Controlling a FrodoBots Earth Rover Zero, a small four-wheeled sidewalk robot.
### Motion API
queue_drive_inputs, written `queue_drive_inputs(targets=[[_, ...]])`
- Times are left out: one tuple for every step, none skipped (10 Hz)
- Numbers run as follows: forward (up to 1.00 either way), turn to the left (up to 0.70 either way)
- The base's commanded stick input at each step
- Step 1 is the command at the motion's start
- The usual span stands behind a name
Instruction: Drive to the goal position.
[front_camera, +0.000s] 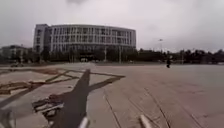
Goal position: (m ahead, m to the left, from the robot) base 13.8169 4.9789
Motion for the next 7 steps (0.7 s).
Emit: queue_drive_inputs(targets=[[1.00, 0.03], [1.00, 0.34], [1.00, 0.02], [1.00, 0.02], [1.00, 0.36], [1.00, 0.41], [1.00, 0.05]])
